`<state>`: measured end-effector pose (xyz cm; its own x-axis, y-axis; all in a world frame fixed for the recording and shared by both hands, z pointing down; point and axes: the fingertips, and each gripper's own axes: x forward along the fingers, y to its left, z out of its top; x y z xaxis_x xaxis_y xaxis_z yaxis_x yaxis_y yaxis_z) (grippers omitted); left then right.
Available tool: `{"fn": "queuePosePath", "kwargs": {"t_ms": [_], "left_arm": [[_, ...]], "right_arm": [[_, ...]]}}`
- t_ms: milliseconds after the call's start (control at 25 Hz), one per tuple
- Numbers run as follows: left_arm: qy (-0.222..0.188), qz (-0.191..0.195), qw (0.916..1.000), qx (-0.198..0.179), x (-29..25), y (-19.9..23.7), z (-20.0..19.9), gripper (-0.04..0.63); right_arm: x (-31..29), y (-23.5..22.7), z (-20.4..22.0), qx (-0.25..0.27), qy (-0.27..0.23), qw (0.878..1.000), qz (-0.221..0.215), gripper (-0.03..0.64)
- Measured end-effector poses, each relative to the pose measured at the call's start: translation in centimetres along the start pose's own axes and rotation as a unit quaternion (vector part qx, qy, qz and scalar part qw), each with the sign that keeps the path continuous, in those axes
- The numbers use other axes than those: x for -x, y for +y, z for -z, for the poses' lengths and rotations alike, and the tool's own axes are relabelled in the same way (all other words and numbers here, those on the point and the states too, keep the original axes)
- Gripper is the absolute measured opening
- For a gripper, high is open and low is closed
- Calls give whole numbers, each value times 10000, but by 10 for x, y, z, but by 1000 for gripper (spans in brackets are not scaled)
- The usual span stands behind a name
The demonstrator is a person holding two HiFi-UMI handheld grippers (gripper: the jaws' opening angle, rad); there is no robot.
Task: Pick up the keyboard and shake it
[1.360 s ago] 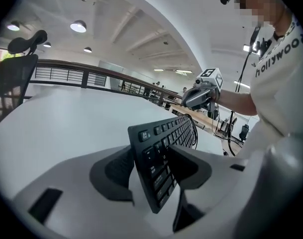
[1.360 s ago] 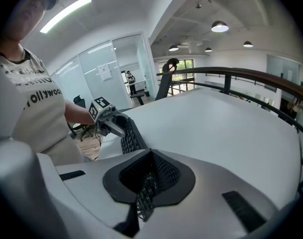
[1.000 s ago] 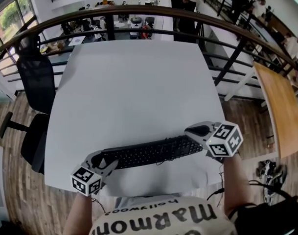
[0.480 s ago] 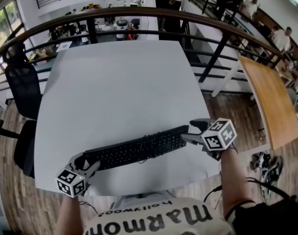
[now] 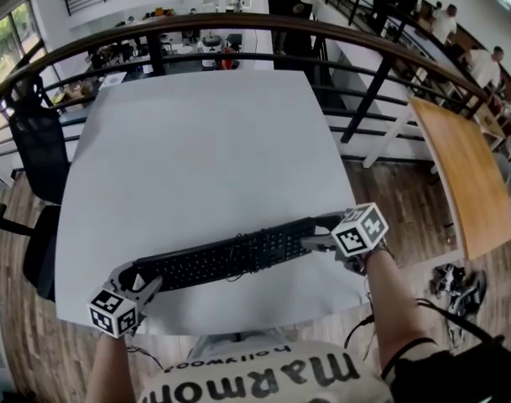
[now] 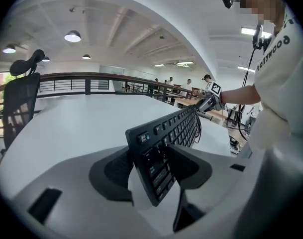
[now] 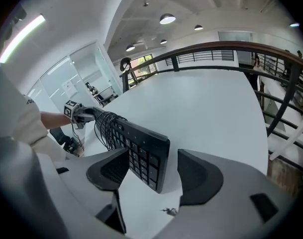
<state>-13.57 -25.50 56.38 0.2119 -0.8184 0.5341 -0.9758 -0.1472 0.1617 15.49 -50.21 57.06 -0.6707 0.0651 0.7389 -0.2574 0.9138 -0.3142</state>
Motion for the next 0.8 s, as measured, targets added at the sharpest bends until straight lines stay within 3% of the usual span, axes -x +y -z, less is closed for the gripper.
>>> {"fn": "queuePosePath", "kwargs": {"t_ms": [200, 280, 640, 800], "left_arm": [[174, -112, 9998, -20, 1, 1, 3, 222], [231, -171, 9996, 32, -1, -1, 4, 222], [401, -569, 9973, 228, 1, -5, 6, 226], [392, -910, 9950, 111, 3, -1, -6, 212]], "right_arm": [[-9, 9, -5, 457, -181, 9987, 122, 298], [-7, 7, -5, 449, -193, 9987, 148, 261], [4, 10, -9, 446, -80, 9970, 625, 252], [15, 14, -20, 919, -174, 9918, 872, 238]]}}
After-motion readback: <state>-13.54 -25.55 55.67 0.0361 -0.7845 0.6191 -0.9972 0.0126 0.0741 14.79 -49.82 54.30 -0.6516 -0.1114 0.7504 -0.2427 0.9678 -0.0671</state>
